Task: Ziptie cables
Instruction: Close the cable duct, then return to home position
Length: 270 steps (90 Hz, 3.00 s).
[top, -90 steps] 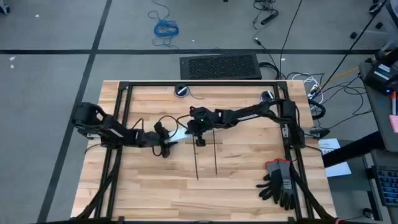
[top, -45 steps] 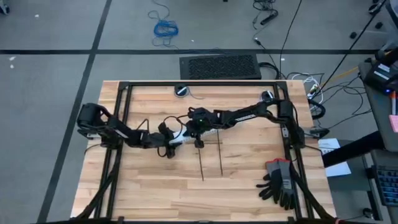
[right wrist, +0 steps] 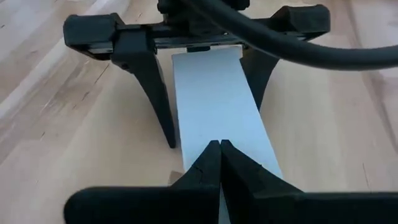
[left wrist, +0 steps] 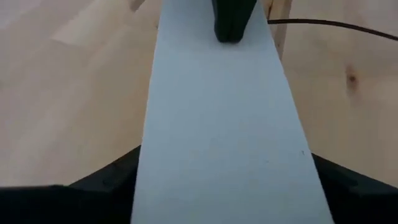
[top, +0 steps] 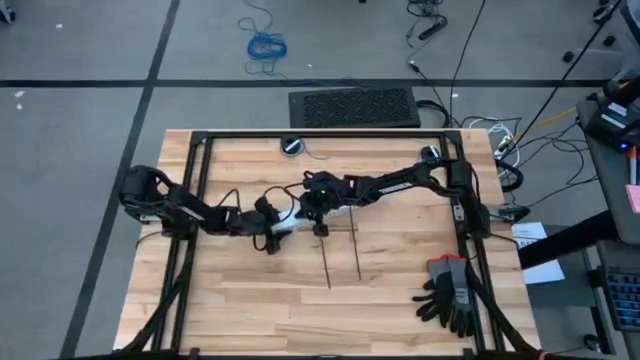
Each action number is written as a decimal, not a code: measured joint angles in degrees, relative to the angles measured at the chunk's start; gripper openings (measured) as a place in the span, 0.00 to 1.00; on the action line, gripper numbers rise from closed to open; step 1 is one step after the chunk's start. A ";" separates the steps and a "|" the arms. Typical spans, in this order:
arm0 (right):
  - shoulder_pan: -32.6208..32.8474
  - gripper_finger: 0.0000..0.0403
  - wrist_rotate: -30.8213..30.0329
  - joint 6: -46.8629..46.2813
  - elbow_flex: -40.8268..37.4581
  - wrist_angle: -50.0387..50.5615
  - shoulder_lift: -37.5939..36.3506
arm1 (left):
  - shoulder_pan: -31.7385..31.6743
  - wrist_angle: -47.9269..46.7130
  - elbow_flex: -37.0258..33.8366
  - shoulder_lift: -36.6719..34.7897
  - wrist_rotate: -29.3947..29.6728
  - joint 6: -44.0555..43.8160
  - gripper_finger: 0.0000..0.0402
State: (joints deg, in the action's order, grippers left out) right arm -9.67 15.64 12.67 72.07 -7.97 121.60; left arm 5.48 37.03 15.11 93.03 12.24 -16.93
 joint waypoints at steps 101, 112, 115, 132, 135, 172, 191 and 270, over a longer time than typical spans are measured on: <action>-3.00 0.00 -18.30 5.09 -0.57 10.90 -11.71 | 3.28 -39.71 -0.35 -34.16 11.04 -17.06 0.73; -5.47 0.00 -30.73 6.19 -0.49 26.61 -17.20 | 3.28 -39.55 -0.32 -34.17 11.46 -17.05 0.73; -6.26 0.00 -32.17 5.80 -0.59 30.28 -18.28 | 3.28 -39.64 -0.31 -34.16 11.77 -17.05 0.73; -10.39 0.00 -34.78 3.22 -1.57 44.92 -22.18 | 3.23 -39.49 -0.31 -34.18 14.69 -17.22 0.73; -11.34 0.00 -35.37 2.92 -2.54 46.50 -22.31 | 3.23 -39.36 -0.31 -34.18 15.10 -17.31 0.73; -20.85 0.00 -37.75 0.22 -11.15 45.18 -23.27 | 3.08 -37.37 -0.28 -34.20 19.33 -19.75 0.73; -19.73 0.00 -36.04 1.54 -11.57 45.49 -28.21 | 2.10 -37.56 -0.28 -34.20 19.55 -19.85 0.73; -13.62 0.00 -9.40 -3.74 -15.71 35.04 -55.97 | 2.71 -14.92 3.13 -48.64 19.69 14.00 0.73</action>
State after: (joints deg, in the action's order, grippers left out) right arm -23.30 6.24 8.92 56.36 27.08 65.63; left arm 8.18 22.11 18.24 44.38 31.93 -2.93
